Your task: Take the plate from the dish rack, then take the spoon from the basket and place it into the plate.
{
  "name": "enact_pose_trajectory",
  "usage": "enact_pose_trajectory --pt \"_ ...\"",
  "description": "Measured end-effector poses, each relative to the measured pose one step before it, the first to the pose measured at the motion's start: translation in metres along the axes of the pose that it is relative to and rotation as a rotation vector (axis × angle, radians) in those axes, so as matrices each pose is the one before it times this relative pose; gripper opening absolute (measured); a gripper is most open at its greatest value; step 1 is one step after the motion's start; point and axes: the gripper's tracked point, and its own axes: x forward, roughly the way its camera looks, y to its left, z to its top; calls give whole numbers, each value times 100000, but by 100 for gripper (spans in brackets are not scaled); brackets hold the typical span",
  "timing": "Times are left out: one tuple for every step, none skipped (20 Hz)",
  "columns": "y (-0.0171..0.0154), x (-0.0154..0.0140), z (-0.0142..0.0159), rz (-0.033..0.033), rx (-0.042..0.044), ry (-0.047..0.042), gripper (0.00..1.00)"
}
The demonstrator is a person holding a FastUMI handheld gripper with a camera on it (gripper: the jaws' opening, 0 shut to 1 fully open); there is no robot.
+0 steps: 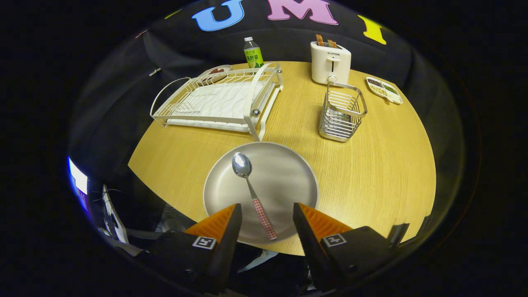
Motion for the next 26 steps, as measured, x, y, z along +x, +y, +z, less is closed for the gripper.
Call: enact_pose_trajectory --pt "-144 63 213 -546 -401 -266 89" --pt "-46 -168 268 -371 -188 -785 92" --pt "-20 -105 350 -350 -232 -911 97" --pt "26 -234 540 -319 -320 -1281 99" --pt "63 -401 846 -265 -487 -2233 100" --pt "99 -623 1159 -272 -369 -3025 100" --pt "33 -680 1531 -676 -419 -3883 100" --pt "-102 -820 1710 -1046 -721 -4314 100" --pt "-239 -1048 2263 -1649 -1398 -5479 100" --pt "-268 -775 2249 -1638 -1509 -5454 100" --pt "-342 -795 2486 -1842 -1734 -5677 100" --pt "-241 -857 2423 -1549 -1655 -5589 100" --pt "-221 -823 2473 -1470 -1396 -5593 99" --pt "-251 -670 2295 -1073 -1011 -5235 99" --pt "-260 -811 2133 -1063 -702 -4896 97" --pt "-177 -714 2033 -688 -403 -4476 97" --pt "-144 -686 1940 -465 -342 -3977 97" --pt "-196 -566 1675 -572 -416 -3261 97" --pt "-191 -570 1497 -313 -282 -2792 97" --pt "-213 -477 1486 -411 -511 -2659 97" --pt "-381 -418 1447 -774 -1206 -2734 97" --pt "-491 -501 1373 -1203 -1719 -2559 97" --pt "-416 -399 1263 -1013 -1500 -2589 98" --pt "-407 -475 1206 -1077 -1158 -2540 99" --pt "-336 -309 1169 -1017 -221 -2432 99" --pt "-181 -334 1199 -410 769 -2653 99"
